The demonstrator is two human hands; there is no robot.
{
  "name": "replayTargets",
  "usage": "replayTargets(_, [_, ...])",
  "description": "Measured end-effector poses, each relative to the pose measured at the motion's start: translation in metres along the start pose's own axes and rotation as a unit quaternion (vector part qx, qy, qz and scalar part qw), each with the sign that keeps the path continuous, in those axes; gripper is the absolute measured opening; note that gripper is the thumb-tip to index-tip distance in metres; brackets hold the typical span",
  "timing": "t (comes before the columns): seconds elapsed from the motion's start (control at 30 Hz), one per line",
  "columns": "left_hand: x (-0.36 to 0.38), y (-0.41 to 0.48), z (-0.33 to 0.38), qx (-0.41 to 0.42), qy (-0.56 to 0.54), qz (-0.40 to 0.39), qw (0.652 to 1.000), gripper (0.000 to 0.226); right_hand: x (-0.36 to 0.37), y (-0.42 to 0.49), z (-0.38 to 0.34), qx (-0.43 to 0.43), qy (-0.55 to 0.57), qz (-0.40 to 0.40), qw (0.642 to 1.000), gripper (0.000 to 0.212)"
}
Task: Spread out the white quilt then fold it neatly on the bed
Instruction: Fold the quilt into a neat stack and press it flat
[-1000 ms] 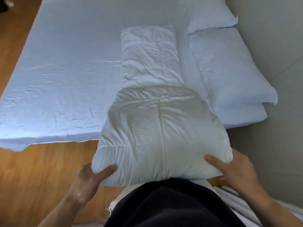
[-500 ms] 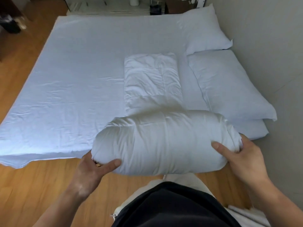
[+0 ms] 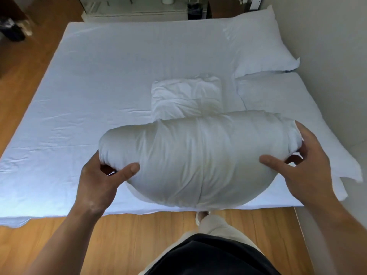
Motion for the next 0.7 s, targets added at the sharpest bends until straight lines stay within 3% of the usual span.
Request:
replayTargets(0.3, [0.073,0.232,0.091,-0.070,-0.072,-0.008,0.995,0.038,0.065,0.254,-0.016,0.013,0.025,-0.009,1.000,0.087])
replayTargets(0.43, [0.111,0.366,0.093,-0.120,-0.084,-0.024,0.989,0.054,0.127,0.387,-0.009,0.002,0.012,-0.017,1.000,0.080])
replayTargets(0.53, [0.136,0.463,0.073,-0.150,-0.097,-0.008,0.984,0.059,0.178,0.471,0.013,0.037,-0.030,-0.068,0.997,0.085])
replayTargets(0.6, [0.156,0.510,0.049,-0.162,-0.028,0.020,0.986,0.065,0.208,0.502,0.035,0.073,-0.112,-0.104,0.986,0.095])
replayTargets(0.63, [0.169,0.524,0.035,-0.138,0.068,0.026,0.988,0.071,0.223,0.507,0.043,0.070,-0.163,-0.118,0.977,0.097])
replayTargets(0.7, [0.207,0.528,0.013,-0.014,0.287,-0.005,0.958,0.075,0.260,0.498,0.058,0.017,-0.251,-0.145,0.957,0.092])
Point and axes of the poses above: each hand's wrist, its own y-axis towards the middle knuckle, its own x-axis out of the palm, z = x × y, the point moved 6 cm from there along y, towards the middle knuckle, and after that the axes turned 2 degrees about -y, right-handed, at the moved point
